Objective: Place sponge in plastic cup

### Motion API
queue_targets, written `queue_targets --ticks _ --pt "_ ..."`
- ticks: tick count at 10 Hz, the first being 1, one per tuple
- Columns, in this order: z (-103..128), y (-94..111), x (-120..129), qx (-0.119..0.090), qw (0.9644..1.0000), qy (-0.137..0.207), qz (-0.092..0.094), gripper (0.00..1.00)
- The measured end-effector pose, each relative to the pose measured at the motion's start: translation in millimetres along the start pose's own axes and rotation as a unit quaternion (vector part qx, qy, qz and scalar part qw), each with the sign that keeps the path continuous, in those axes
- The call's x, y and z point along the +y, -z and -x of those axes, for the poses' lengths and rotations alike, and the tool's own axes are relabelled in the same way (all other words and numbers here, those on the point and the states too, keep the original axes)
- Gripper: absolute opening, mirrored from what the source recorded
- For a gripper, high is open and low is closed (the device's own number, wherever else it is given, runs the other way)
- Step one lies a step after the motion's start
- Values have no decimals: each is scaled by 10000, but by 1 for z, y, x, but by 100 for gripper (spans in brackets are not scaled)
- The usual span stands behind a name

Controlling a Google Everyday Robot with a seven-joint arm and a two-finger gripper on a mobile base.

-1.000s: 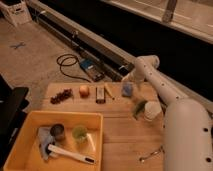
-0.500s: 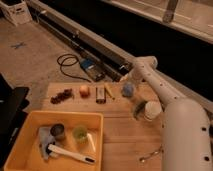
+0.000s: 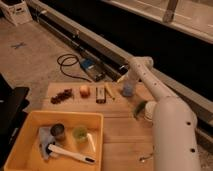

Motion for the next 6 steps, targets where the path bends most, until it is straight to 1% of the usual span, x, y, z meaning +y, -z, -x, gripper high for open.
queue_targets --ticks 1,2,3,4,6 --pt "2 -4 0 -71 10000 31 2 76" --pt "5 -9 2 -155 9999 68 14 66" --pt "6 -12 6 -216 9997 82 20 54" --pt "7 -13 8 -242 9997 97 23 47" --pt "8 -13 9 -265 9996 122 29 24"
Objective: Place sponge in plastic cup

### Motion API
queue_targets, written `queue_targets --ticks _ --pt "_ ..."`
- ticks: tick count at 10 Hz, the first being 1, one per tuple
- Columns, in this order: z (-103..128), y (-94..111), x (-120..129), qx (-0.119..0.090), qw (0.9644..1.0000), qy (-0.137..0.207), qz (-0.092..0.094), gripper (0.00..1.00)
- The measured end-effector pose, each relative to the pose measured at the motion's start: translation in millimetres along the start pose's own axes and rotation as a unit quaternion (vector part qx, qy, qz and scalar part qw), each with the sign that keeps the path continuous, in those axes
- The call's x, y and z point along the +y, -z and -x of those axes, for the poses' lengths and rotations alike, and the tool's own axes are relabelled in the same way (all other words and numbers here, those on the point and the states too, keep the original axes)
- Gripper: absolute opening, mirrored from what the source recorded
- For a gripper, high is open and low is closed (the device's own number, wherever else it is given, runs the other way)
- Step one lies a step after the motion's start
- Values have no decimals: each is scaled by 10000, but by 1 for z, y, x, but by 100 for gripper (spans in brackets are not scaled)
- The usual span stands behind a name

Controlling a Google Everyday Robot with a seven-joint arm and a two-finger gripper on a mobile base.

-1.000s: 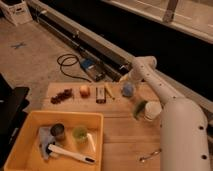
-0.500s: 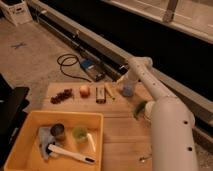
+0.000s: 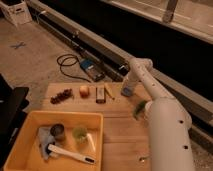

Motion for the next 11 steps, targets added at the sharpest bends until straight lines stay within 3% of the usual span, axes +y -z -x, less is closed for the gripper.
queue_targets --ticks 2,3,5,8,11 --pt "1 1 1 -20 10000 -2 13 5" --pt "2 4 -1 26 10000 6 0 0" --pt "6 19 -12 199 9997 93 -106 0" --pt "21 79 -48 533 9970 425 -374 0" --pt "61 124 -81 584 9914 897 -753 0"
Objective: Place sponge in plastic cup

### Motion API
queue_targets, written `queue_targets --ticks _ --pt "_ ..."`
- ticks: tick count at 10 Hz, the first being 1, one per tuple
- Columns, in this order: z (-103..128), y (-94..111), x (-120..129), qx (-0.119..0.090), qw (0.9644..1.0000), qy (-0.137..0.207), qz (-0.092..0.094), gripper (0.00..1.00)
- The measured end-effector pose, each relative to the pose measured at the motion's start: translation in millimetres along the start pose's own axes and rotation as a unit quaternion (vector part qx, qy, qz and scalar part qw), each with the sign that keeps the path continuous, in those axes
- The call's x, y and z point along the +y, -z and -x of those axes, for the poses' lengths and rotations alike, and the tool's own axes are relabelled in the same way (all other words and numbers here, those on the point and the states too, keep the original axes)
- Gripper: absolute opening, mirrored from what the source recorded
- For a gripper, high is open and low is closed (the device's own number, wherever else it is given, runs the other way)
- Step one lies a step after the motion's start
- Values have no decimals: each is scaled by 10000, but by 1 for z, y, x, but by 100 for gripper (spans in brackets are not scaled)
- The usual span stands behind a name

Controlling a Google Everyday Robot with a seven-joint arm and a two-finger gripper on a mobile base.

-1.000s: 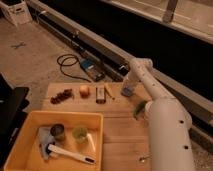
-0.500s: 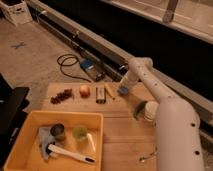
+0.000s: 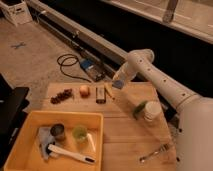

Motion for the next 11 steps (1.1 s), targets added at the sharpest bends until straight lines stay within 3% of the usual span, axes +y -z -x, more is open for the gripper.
queue_targets --ticks 1,2,3,4,11 --pt "16 7 -12 -79 9998 180 -89 0" --pt "41 12 -24 -295 9982 495 -189 0" --pt "60 14 -26 -501 9961 691 -210 0" --pt "68 15 -26 -581 9951 769 -216 0" --pt "72 15 -31 -560 9943 876 -216 0"
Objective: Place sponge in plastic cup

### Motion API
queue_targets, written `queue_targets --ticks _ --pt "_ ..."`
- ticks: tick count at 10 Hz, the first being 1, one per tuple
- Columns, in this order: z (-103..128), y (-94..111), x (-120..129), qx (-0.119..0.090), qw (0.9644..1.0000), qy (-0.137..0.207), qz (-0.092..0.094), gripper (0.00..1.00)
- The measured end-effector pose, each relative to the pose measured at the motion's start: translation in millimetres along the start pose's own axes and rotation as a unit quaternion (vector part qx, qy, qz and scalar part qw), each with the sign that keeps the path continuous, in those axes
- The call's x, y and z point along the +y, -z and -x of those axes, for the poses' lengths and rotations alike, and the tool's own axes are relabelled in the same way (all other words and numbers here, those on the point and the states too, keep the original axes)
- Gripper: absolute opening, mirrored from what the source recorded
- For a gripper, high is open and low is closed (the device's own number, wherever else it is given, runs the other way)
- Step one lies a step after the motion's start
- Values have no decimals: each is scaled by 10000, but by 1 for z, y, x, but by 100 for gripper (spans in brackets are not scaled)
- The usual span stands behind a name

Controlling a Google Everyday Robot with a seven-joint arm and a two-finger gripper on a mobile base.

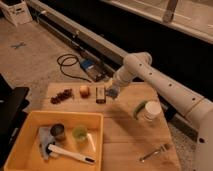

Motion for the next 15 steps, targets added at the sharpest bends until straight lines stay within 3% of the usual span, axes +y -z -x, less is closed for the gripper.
queue_targets --ticks 3,6,8,10,12,14,15 --pt "18 5 -39 92 9977 667 10 0" --pt "67 8 -88 134 9882 1528 26 0" --pt "107 1 -118 7 9759 2180 -1 0" --pt "131 -6 -129 -210 9671 2531 -118 0" --pt "164 -21 -134 -829 9464 3080 -504 0" --pt "180 -27 -137 -1115 9330 3342 -729 0" --pt "182 -28 -137 -1156 9305 3387 -775 0"
